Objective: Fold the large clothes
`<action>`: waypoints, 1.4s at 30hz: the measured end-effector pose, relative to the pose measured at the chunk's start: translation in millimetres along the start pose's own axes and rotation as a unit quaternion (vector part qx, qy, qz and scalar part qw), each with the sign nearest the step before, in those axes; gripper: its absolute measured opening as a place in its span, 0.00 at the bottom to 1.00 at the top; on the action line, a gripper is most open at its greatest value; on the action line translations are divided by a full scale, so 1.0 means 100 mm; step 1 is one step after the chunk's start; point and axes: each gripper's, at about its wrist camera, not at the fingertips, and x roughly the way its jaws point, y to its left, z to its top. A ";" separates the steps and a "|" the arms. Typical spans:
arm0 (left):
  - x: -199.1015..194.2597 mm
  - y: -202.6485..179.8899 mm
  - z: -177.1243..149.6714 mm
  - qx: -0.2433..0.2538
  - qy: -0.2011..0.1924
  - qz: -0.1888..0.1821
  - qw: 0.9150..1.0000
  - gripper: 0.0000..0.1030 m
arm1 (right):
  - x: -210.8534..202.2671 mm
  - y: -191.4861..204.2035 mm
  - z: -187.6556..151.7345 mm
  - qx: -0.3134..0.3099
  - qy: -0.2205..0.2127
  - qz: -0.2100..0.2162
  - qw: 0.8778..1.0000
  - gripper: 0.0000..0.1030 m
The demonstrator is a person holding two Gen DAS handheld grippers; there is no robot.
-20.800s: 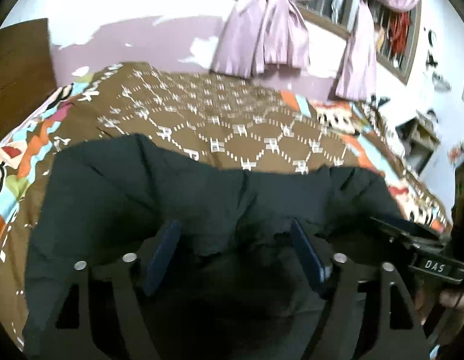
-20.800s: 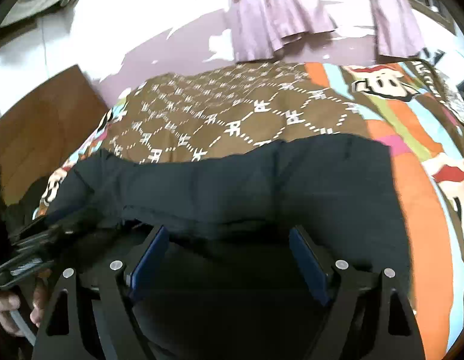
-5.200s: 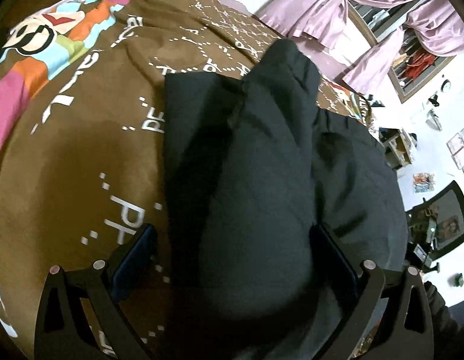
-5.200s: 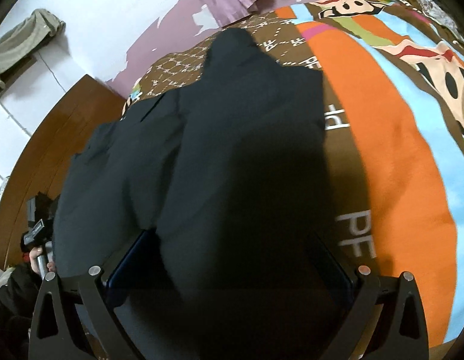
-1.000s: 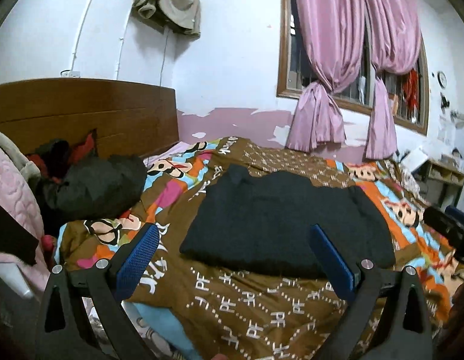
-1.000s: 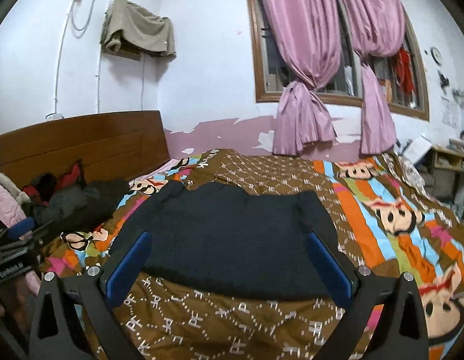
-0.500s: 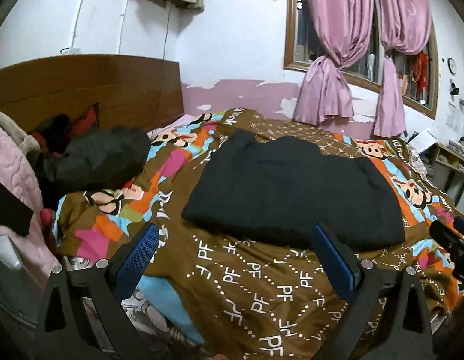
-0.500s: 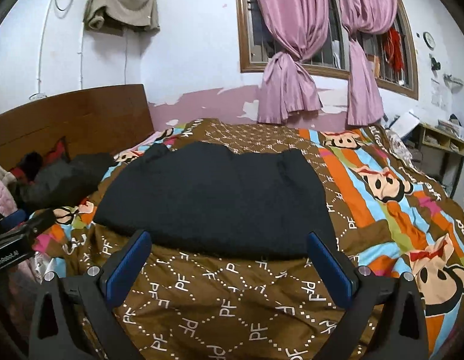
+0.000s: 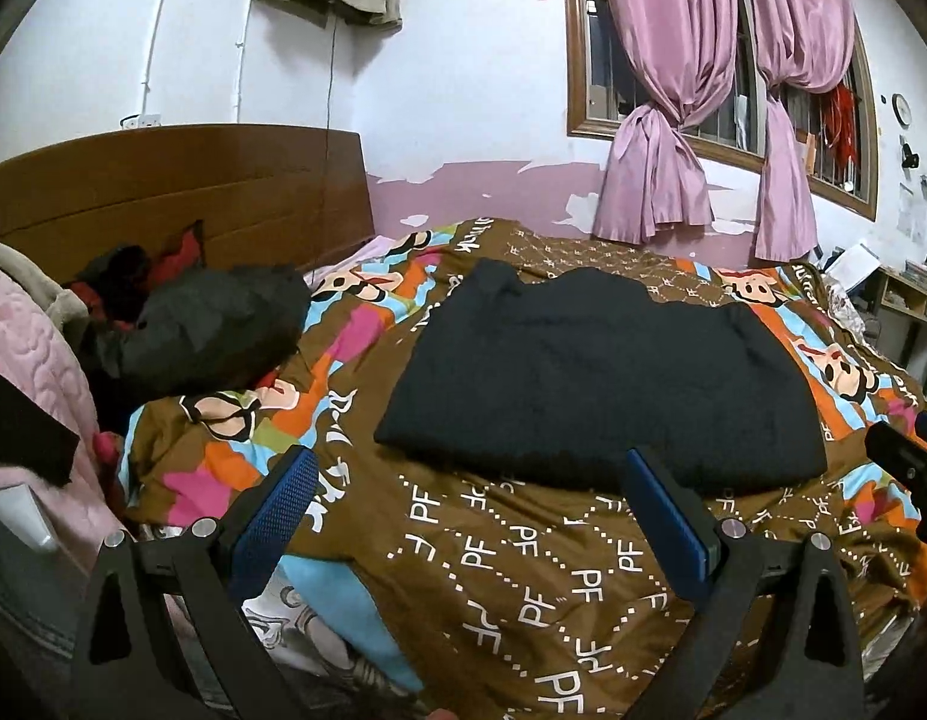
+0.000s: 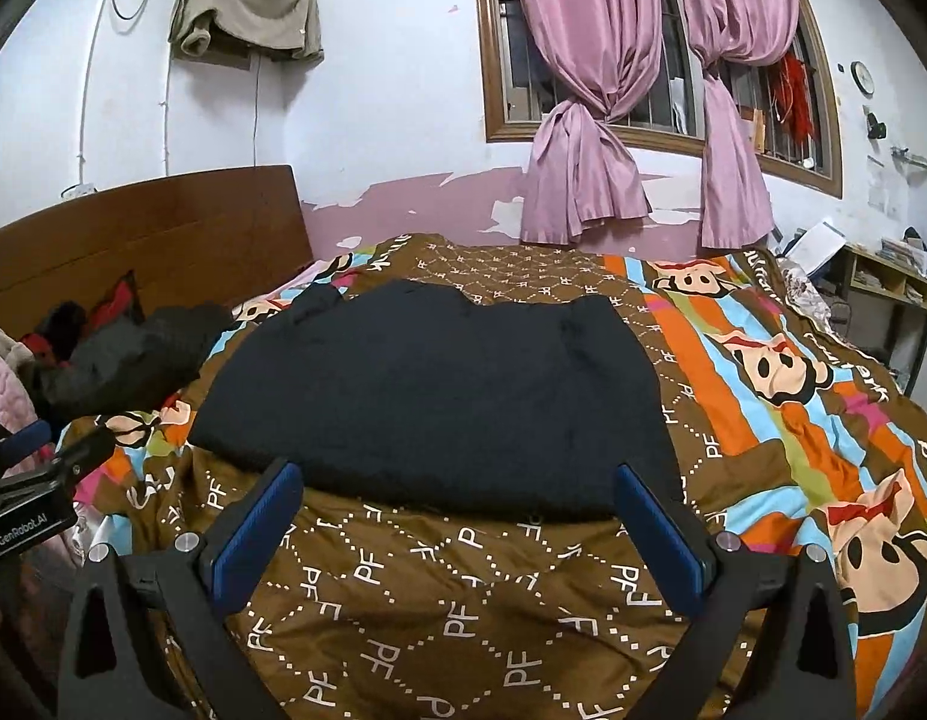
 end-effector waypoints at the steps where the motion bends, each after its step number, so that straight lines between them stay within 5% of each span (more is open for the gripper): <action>1: -0.01 0.00 0.00 0.000 0.000 0.001 1.000 0.96 | 0.00 0.00 0.00 -0.001 0.000 0.000 1.000 1.00; 42: 0.04 0.11 0.04 0.012 -0.001 0.000 1.000 0.96 | -0.01 0.02 -0.01 0.001 -0.004 0.006 1.000 1.00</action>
